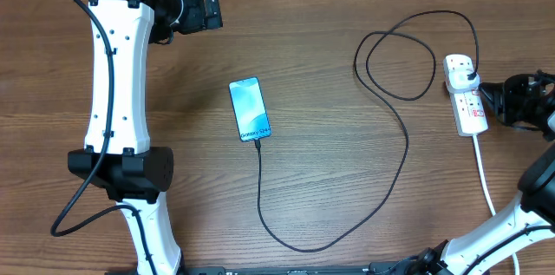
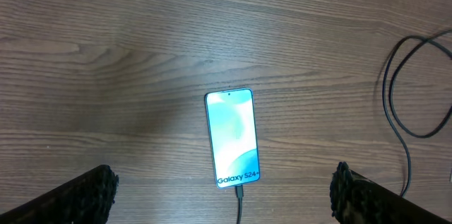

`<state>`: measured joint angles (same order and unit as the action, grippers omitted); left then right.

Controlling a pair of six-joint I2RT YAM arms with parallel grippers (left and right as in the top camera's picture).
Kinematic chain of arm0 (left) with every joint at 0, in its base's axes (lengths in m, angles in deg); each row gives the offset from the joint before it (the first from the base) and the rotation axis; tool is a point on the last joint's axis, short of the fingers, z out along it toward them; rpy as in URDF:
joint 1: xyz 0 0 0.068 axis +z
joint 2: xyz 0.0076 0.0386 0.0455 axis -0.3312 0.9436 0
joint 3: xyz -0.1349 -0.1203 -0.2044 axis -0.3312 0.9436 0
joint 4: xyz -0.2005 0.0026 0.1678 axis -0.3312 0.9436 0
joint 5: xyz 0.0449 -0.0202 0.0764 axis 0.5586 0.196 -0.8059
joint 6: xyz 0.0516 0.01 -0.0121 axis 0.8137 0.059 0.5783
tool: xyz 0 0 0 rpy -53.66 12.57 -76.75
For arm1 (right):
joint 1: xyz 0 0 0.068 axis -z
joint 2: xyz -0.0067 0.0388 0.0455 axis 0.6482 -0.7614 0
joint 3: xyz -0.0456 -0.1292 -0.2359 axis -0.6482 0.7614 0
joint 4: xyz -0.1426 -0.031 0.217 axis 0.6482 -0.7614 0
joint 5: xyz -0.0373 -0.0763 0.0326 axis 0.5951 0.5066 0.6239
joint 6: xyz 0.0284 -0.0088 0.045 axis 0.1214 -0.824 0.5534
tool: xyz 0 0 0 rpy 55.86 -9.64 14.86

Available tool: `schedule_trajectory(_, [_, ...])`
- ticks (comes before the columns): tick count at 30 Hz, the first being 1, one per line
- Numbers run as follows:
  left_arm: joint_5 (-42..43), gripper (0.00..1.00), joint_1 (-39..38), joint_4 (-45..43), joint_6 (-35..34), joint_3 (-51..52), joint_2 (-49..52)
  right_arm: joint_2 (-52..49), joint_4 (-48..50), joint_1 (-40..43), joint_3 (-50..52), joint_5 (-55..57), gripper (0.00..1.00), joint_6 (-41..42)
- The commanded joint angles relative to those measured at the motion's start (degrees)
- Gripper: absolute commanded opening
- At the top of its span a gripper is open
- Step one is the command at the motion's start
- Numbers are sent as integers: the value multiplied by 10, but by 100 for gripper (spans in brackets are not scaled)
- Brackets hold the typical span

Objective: Plug charger to phone and switch on socket

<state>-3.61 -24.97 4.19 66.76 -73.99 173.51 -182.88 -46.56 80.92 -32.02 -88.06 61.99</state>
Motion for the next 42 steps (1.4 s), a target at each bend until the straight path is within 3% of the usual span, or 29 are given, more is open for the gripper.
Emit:
schedule_trajectory(1, [-4,100,-1,1,4,-11,-12,-8,4,1,7,-6,4,3])
schedule_trajectory(42, [-3,100,-1,1,4,-11,-12,-14,-6,-34,30,21,4,0])
